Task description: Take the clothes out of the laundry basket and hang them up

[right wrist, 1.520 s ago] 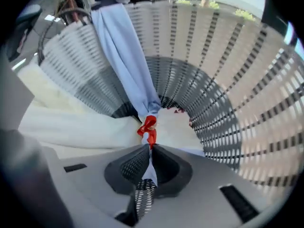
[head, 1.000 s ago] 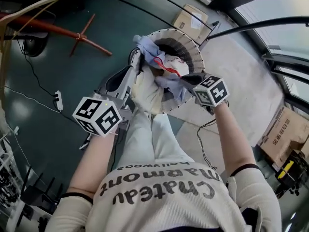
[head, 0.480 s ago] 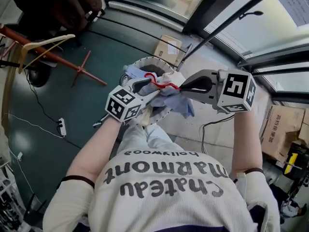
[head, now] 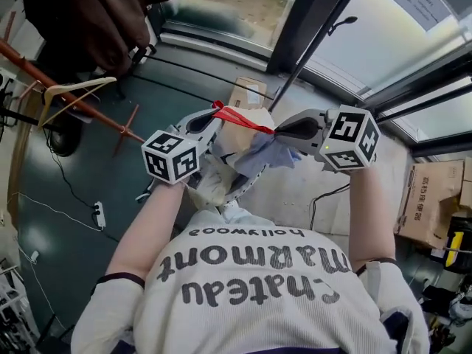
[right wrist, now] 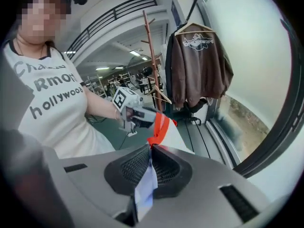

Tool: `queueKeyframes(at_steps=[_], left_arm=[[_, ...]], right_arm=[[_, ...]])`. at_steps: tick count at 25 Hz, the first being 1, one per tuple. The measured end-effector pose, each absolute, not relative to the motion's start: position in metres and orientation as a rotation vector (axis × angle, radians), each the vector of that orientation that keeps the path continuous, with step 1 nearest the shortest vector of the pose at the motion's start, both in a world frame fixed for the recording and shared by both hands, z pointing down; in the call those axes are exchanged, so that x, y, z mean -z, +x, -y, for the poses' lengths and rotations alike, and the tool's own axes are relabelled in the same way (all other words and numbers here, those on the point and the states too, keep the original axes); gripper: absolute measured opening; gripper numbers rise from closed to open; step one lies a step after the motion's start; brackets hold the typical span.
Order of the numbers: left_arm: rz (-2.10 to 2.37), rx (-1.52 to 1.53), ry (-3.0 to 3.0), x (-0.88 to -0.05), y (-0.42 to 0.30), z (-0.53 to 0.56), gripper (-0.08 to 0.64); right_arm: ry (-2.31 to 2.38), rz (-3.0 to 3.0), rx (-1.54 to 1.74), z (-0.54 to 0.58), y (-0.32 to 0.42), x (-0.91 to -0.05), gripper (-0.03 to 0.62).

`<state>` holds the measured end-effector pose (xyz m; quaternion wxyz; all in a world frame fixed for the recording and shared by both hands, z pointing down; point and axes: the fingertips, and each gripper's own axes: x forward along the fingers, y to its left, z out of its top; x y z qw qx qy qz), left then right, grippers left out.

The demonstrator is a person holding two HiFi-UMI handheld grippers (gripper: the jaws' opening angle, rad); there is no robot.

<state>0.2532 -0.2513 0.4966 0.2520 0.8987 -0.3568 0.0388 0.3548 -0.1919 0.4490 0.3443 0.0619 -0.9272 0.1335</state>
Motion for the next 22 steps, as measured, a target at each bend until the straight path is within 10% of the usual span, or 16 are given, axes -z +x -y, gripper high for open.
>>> queueKeyframes(at_steps=[10, 13, 22], left_arm=[[1.346, 0.15, 2.428, -0.372, 0.16, 0.212, 0.017], [1.483, 0.235, 2.347, -0.348, 0.114, 0.193, 0.017], [1.765, 0.368, 2.205, -0.311, 0.011, 0.128, 0.017]], right_arm=[[0.087, 2.633, -0.351, 0.181, 0.235, -0.441, 0.047], [-0.037, 2.711, -0.418, 0.166, 0.185, -0.42, 0.255], [-0.046, 2.737, -0.214, 0.132, 0.047, -0.406, 0.259]])
